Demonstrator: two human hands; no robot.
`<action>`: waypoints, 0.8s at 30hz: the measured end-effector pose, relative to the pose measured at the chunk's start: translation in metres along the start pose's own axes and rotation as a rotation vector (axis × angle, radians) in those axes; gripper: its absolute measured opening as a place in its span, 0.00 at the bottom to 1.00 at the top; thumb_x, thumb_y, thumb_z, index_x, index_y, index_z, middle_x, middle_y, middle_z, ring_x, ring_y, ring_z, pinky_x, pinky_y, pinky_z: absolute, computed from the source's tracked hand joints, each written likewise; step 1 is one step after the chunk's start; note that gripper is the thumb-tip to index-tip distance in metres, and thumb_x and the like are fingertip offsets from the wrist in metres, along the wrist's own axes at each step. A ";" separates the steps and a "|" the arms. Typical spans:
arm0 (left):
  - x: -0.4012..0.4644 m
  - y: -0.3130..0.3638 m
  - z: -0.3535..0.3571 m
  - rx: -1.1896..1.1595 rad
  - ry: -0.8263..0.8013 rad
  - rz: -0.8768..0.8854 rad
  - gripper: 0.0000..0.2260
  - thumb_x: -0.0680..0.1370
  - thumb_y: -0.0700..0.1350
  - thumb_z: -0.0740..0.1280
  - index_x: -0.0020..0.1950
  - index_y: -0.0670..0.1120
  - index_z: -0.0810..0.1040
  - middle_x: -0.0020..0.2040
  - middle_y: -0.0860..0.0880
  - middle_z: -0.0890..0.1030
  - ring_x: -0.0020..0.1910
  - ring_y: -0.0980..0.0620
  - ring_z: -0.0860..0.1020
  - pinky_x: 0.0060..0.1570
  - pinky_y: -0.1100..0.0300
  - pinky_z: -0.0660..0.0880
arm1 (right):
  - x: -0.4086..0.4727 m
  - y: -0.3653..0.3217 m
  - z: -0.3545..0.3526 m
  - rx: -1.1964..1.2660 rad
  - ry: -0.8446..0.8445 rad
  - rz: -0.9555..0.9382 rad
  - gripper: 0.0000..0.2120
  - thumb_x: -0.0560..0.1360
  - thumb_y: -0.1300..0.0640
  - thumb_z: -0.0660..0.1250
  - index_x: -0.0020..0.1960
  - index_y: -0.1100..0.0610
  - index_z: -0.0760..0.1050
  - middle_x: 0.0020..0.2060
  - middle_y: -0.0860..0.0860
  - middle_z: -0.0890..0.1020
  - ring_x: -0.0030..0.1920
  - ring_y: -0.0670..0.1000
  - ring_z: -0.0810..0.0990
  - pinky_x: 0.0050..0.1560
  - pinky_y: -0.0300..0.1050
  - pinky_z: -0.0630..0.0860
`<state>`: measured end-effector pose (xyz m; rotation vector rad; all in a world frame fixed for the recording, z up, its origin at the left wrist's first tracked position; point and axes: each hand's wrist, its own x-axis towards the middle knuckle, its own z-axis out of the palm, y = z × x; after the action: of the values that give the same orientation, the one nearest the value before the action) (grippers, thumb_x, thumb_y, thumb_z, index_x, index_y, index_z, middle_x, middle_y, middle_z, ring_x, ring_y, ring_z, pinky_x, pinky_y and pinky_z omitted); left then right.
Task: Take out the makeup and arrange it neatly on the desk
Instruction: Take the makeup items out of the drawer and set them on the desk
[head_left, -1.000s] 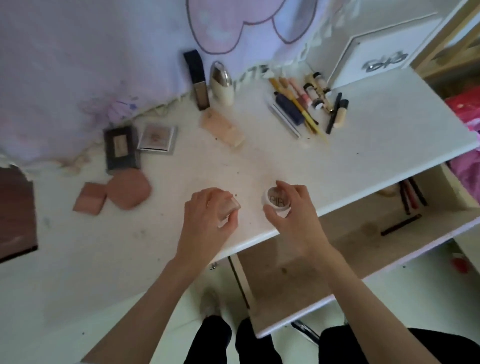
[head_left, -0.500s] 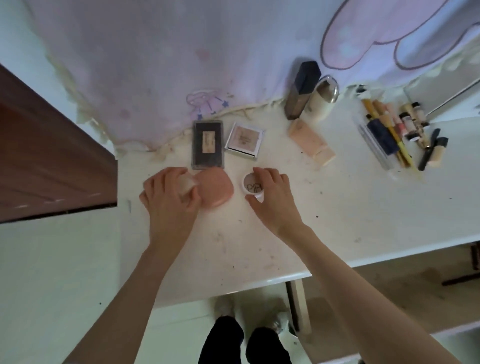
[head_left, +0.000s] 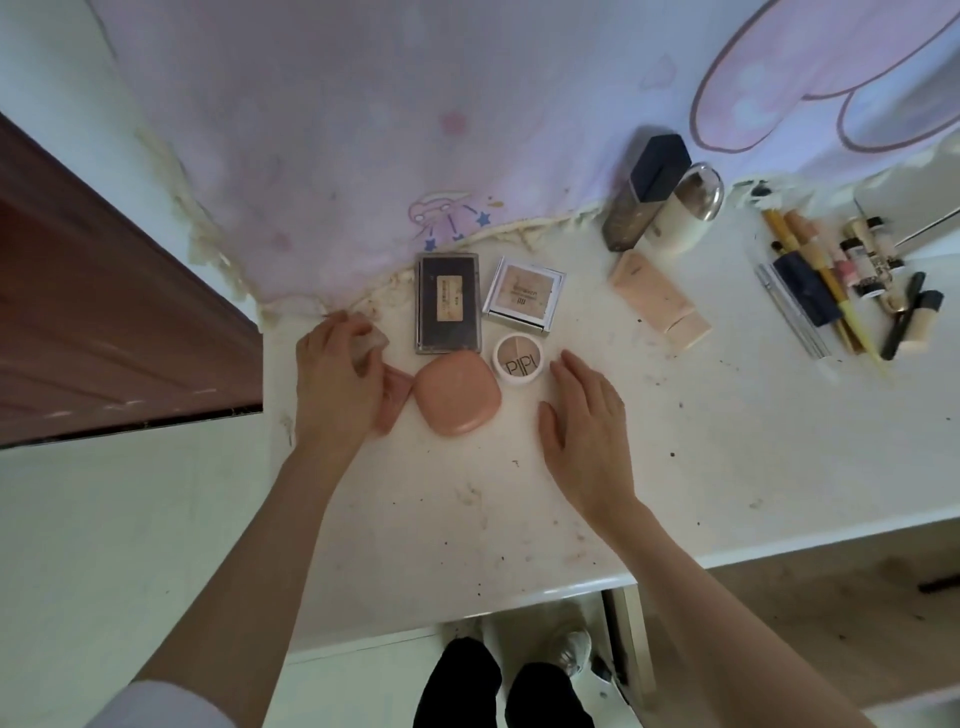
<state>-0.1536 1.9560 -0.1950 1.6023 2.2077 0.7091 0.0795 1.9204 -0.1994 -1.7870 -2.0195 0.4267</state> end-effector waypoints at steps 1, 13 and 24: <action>-0.002 0.000 -0.001 0.004 -0.015 0.014 0.12 0.77 0.40 0.64 0.59 0.40 0.76 0.65 0.42 0.73 0.66 0.43 0.68 0.65 0.61 0.58 | -0.004 0.002 0.000 -0.046 -0.003 -0.023 0.19 0.74 0.63 0.66 0.63 0.67 0.72 0.64 0.61 0.74 0.64 0.61 0.73 0.68 0.58 0.66; -0.098 0.096 0.022 0.001 -0.204 0.444 0.18 0.77 0.40 0.62 0.68 0.41 0.69 0.71 0.40 0.66 0.73 0.41 0.59 0.70 0.45 0.60 | -0.058 0.050 -0.041 -0.167 -0.197 0.020 0.22 0.79 0.53 0.60 0.71 0.60 0.66 0.72 0.58 0.65 0.73 0.58 0.62 0.73 0.54 0.52; -0.222 0.208 0.132 0.404 -0.521 0.686 0.25 0.80 0.51 0.54 0.76 0.48 0.53 0.77 0.42 0.51 0.75 0.37 0.47 0.70 0.39 0.43 | -0.175 0.200 -0.140 -0.249 -0.238 0.335 0.26 0.81 0.47 0.47 0.75 0.57 0.56 0.75 0.55 0.56 0.76 0.54 0.51 0.75 0.51 0.45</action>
<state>0.1500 1.8239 -0.1931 2.4406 1.4691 -0.0494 0.3382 1.7677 -0.1914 -2.3419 -2.0001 0.5265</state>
